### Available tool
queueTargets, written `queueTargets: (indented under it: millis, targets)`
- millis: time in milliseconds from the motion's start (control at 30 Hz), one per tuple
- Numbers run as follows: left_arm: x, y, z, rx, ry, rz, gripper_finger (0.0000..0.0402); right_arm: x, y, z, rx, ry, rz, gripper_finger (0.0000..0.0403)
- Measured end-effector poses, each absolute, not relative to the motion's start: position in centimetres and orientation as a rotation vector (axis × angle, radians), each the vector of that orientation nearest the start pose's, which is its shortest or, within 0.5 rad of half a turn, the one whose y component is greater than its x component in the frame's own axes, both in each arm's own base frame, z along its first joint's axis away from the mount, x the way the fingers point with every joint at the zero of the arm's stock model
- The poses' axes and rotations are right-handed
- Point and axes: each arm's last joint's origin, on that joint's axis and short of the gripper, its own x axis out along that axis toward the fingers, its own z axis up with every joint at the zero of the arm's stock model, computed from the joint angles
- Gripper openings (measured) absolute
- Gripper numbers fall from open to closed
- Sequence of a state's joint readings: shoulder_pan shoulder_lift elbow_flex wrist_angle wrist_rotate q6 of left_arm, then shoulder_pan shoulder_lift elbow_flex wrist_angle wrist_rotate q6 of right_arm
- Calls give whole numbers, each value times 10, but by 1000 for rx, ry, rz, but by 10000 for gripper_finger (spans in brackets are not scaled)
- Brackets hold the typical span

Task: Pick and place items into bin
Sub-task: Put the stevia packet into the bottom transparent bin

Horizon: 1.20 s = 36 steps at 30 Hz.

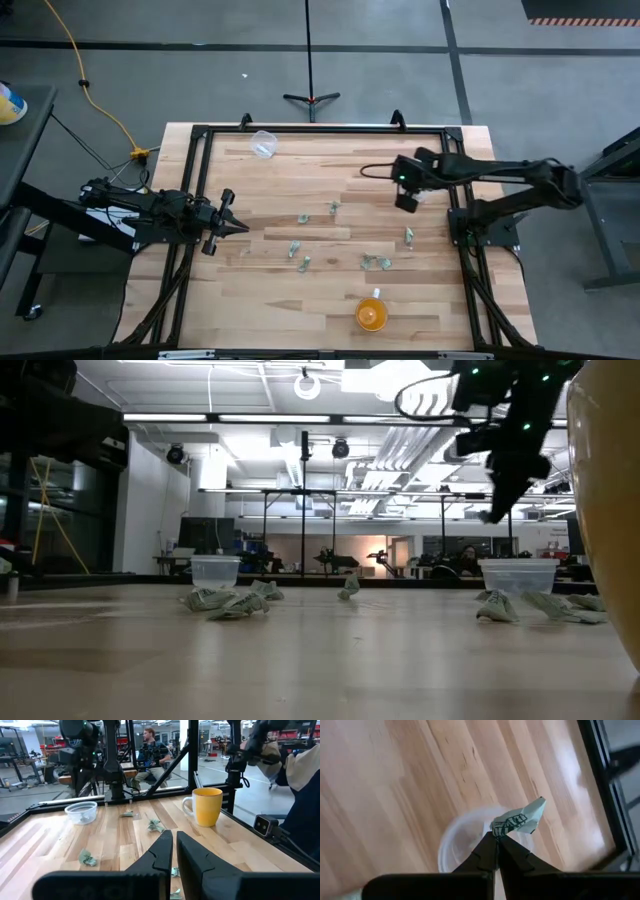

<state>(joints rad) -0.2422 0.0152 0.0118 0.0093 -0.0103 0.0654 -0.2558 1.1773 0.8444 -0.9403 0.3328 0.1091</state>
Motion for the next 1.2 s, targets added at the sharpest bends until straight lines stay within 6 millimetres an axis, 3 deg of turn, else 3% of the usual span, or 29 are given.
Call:
queueTargets:
  millis: [133,300,467,900,1033,1200]
  targets:
    - [95,-23,167,65,-14,-232,62,177,-56,235,64,1247,-584,3]
    - [95,-23,167,64,-13,-232,62,169,-55,223,67,1296,-583,5]
    - [95,-23,167,64,-13,-232,62,170,-58,221,82,1296,-581,4]
    - [95,-23,167,64,-13,-232,62,170,-59,221,94,1291,-567,115]
    - [95,-23,167,64,-13,-231,62,185,-58,223,158,1138,-441,142]
    - [95,-23,167,64,-13,-232,62,198,-42,225,173,1028,-43,162]
